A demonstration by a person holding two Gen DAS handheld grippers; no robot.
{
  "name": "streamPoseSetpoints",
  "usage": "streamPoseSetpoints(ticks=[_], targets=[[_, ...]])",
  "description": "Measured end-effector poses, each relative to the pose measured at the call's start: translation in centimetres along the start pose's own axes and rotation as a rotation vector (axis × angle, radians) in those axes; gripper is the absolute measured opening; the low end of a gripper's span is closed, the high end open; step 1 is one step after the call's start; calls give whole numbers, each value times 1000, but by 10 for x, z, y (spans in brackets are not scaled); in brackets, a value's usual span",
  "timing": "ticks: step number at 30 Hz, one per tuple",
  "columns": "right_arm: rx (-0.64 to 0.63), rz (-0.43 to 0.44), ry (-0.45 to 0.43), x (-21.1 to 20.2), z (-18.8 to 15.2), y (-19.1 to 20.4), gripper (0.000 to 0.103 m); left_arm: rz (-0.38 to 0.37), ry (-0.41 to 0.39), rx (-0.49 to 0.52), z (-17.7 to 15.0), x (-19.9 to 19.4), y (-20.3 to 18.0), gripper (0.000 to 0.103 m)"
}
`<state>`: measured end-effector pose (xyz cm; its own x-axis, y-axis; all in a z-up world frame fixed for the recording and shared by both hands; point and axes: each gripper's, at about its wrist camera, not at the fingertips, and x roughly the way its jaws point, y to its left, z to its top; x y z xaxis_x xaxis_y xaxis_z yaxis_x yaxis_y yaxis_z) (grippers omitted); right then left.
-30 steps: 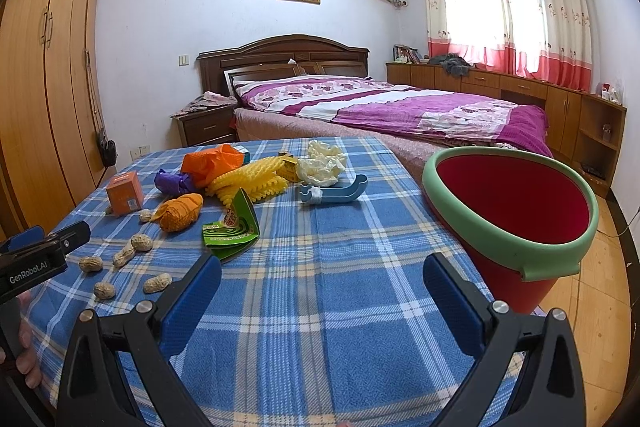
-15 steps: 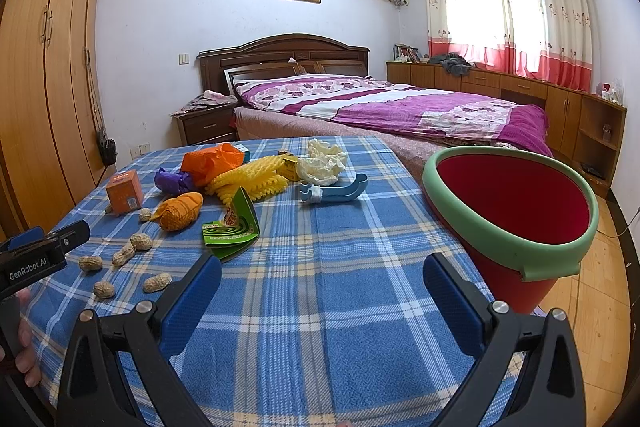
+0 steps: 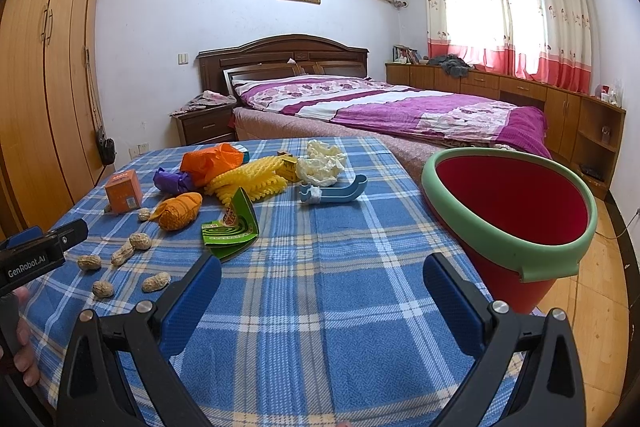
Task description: Collect trash
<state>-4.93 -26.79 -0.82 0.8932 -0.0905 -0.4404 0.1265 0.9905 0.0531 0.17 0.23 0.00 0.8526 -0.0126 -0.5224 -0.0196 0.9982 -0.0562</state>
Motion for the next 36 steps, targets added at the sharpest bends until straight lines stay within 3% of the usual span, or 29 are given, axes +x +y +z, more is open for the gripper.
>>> streamPoseSetpoints(ticks=[19,27,36], targets=[[26,10,15,2,-1,-7,103,-24,13,-9,4,-2,6,98],[127,47,138,18,12,-25,103,-40,31,36,27,1,6,98],[104,43,142,30,45,-25,103,-49,98,75,58,32,-1,94]])
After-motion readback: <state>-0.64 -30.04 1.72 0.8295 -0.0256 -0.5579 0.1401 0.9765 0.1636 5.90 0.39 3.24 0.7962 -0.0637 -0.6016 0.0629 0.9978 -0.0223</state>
